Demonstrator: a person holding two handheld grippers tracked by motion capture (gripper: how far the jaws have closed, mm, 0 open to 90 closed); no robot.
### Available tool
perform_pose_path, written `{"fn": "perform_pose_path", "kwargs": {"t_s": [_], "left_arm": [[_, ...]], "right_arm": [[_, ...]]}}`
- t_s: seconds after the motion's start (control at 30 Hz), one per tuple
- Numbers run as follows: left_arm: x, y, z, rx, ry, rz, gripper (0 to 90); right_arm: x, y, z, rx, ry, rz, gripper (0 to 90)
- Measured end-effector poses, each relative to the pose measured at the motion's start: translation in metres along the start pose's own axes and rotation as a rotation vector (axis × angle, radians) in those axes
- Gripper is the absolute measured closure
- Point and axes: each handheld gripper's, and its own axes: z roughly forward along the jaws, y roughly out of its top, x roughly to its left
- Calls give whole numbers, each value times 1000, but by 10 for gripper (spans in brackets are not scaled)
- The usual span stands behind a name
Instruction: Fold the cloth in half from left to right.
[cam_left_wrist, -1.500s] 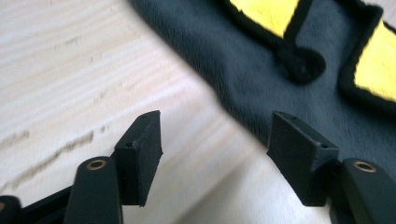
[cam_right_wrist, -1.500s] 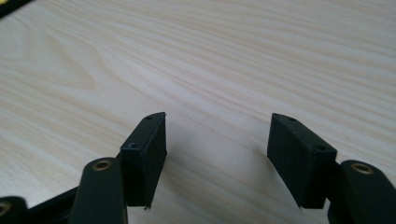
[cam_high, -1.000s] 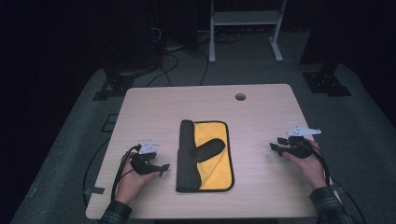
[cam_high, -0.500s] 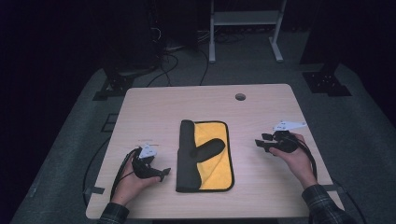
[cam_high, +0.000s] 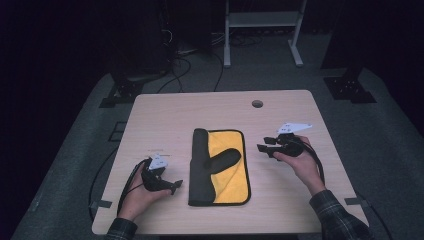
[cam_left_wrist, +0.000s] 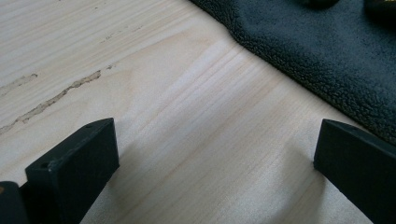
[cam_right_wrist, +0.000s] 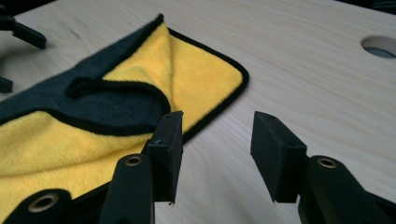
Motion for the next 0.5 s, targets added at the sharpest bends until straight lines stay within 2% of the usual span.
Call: {"fn": "perform_pose_path", "kwargs": {"t_s": [0.5], "left_arm": [[0, 0, 0, 0, 0, 0, 0]], "right_arm": [[24, 29, 30, 7, 86, -61, 514]]}}
